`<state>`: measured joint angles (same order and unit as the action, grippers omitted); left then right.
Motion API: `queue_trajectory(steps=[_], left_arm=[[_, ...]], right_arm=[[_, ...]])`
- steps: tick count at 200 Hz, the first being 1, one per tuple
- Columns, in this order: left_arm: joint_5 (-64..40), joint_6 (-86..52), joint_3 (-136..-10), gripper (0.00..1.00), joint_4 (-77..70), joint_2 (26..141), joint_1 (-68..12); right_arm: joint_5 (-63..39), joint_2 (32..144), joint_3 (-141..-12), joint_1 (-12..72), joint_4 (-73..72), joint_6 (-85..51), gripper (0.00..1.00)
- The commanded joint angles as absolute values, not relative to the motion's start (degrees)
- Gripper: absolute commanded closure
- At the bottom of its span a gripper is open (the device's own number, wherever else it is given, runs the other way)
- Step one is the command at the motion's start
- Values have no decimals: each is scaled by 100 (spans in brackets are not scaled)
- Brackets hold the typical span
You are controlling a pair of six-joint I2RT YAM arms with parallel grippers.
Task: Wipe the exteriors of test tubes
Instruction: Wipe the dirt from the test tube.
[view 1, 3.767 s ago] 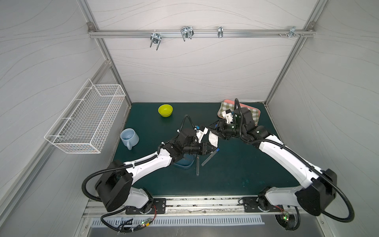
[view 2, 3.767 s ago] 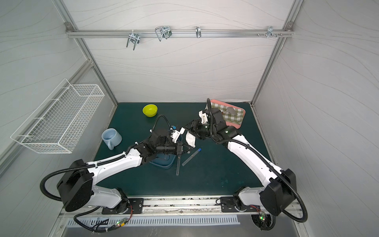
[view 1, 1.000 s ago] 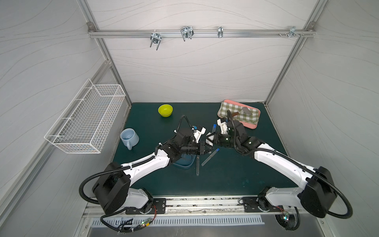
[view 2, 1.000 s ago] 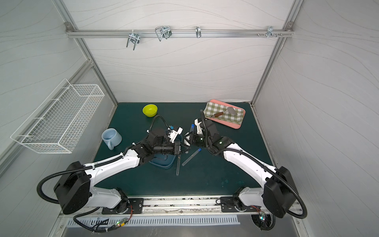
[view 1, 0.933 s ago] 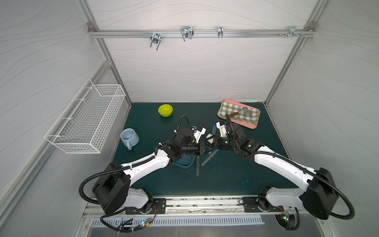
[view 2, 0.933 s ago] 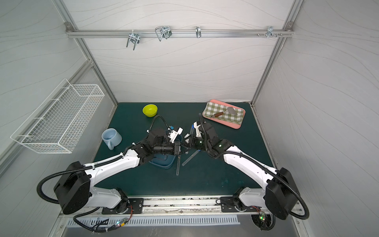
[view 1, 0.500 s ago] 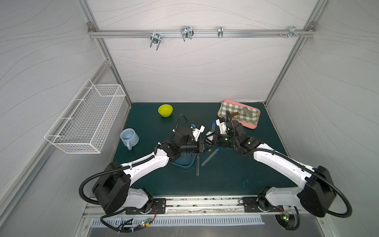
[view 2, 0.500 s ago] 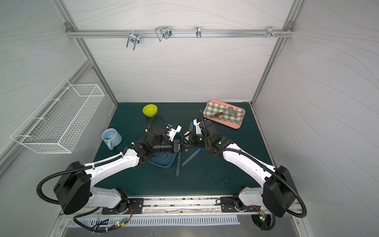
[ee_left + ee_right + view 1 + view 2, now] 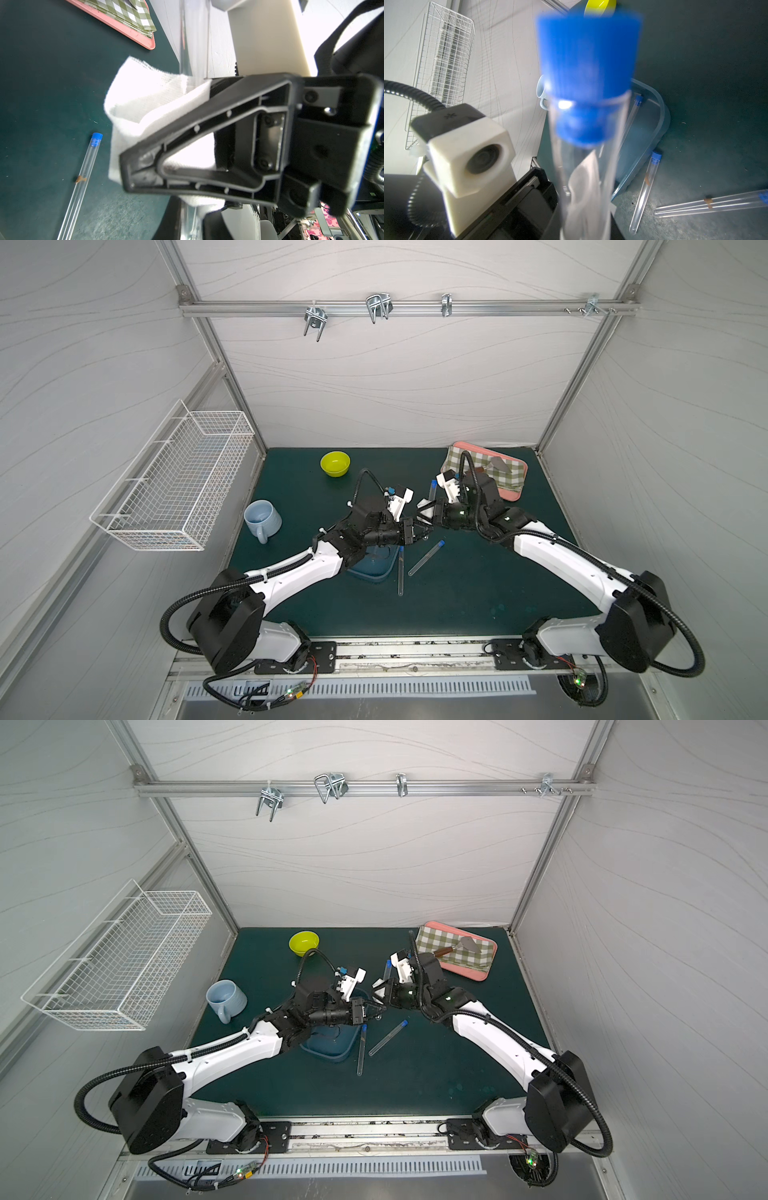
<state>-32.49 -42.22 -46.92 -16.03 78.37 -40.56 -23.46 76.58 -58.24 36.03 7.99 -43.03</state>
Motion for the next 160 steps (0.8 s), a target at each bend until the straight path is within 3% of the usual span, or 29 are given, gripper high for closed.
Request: queue_trajectory(steps=[1,160], left_arm=[[-3771,-4179,-4678,93,-1349,7681,-4110],[-3771,-4233,-4562,93,-1393,7726,-4129]], right_arm=[[-1659,7653,-6096,3120,622,-4080,83],[-1926,7930,-6475,2834,426,-4092,81]])
